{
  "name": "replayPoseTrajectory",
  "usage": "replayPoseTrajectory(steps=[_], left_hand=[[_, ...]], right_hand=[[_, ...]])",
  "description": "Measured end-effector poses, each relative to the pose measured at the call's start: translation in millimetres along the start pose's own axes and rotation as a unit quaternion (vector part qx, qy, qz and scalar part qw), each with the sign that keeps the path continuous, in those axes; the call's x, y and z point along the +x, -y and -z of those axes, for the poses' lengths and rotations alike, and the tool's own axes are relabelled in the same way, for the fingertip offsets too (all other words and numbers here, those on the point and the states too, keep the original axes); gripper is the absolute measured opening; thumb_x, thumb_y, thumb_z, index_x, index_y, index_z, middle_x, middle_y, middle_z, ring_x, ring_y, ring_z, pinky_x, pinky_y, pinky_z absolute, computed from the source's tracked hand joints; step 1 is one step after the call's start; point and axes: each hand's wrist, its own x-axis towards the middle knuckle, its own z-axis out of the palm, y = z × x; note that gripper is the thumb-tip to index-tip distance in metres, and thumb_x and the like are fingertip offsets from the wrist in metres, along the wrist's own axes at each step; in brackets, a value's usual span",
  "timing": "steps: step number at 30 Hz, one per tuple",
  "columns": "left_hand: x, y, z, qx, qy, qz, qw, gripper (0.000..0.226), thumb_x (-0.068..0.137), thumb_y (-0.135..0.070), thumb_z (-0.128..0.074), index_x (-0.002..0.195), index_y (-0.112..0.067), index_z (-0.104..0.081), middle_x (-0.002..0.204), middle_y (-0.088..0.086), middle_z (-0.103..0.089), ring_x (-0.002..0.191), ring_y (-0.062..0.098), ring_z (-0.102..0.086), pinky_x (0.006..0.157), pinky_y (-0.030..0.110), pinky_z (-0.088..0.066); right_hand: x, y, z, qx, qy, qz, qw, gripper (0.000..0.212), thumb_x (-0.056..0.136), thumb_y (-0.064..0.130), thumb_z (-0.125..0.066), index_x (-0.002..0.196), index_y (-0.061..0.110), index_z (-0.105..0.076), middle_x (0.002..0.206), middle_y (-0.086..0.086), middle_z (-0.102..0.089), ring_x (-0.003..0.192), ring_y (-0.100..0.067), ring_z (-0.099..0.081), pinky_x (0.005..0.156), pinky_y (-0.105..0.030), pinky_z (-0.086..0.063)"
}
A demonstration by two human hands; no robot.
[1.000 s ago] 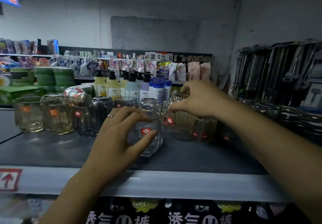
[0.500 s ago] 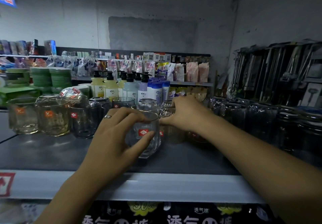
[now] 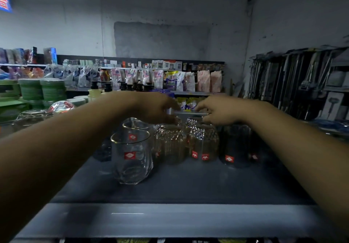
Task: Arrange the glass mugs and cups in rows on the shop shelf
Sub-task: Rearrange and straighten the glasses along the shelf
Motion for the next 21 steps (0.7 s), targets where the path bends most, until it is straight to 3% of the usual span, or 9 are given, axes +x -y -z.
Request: replayPoseTrajectory(steps=[2, 4, 9, 13, 18, 21], left_hand=[[11.6, 3.9, -9.0, -0.012, 0.065, 0.032, 0.997, 0.050, 0.103, -0.044, -0.047, 0.148, -0.022, -0.045, 0.149, 0.002, -0.051, 0.129, 0.017, -0.051, 0.110, 0.038, -0.040], [13.3, 6.3, -16.6, -0.073, 0.091, 0.057, 0.992, 0.049, 0.105, -0.040, -0.043, 0.150, -0.020, -0.045, 0.150, 0.001, -0.050, 0.132, 0.015, -0.049, 0.111, 0.034, -0.034], [13.0, 11.8, -28.2, -0.137, 0.050, 0.052, 0.988, 0.047, 0.105, -0.034, -0.045, 0.150, -0.019, -0.045, 0.149, 0.000, -0.050, 0.133, 0.014, -0.048, 0.115, 0.033, -0.034], [12.5, 9.2, -30.1, -0.130, 0.015, 0.035, 0.991, 0.040, 0.105, -0.033, -0.046, 0.139, -0.014, -0.056, 0.135, 0.004, -0.058, 0.123, 0.018, -0.055, 0.107, 0.035, -0.043], [11.3, 8.2, -33.0, -0.141, -0.006, 0.036, 0.989, 0.040, 0.105, -0.033, -0.047, 0.138, -0.014, -0.058, 0.134, 0.004, -0.059, 0.123, 0.018, -0.055, 0.106, 0.033, -0.042], [10.2, 7.8, -34.4, -0.147, -0.012, 0.031, 0.989, 0.040, 0.105, -0.033, -0.046, 0.138, -0.014, -0.057, 0.134, 0.004, -0.059, 0.121, 0.017, -0.056, 0.102, 0.030, -0.042]], right_hand=[[7.4, -5.0, -6.6, -0.014, 0.038, 0.002, 0.999, 0.042, 0.101, 0.024, -0.056, 0.142, 0.018, -0.056, 0.138, -0.006, -0.060, 0.120, -0.024, -0.057, 0.106, -0.042, -0.046], [7.9, -7.7, -10.2, 0.003, 0.065, 0.005, 0.998, 0.040, 0.104, 0.023, -0.050, 0.143, 0.018, -0.056, 0.142, -0.004, -0.058, 0.123, -0.021, -0.056, 0.106, -0.033, -0.042], [1.9, -13.1, -15.0, 0.044, 0.044, 0.015, 0.998, 0.042, 0.107, 0.025, -0.046, 0.149, 0.020, -0.051, 0.153, 0.001, -0.050, 0.136, -0.018, -0.046, 0.109, -0.029, -0.033], [1.5, -13.6, -17.6, 0.051, 0.027, 0.026, 0.998, 0.039, 0.107, 0.029, -0.047, 0.145, 0.026, -0.056, 0.147, 0.003, -0.055, 0.127, -0.016, -0.051, 0.100, -0.028, -0.034], [5.0, -13.4, -25.3, 0.027, 0.004, 0.026, 0.999, 0.034, 0.105, 0.034, -0.046, 0.133, 0.029, -0.065, 0.132, 0.003, -0.066, 0.114, -0.017, -0.060, 0.105, -0.040, -0.046], [5.6, -11.4, -30.8, 0.000, -0.013, 0.029, 0.999, 0.032, 0.104, 0.034, -0.043, 0.120, 0.022, -0.069, 0.117, 0.000, -0.071, 0.102, -0.019, -0.064, 0.096, -0.046, -0.053]])
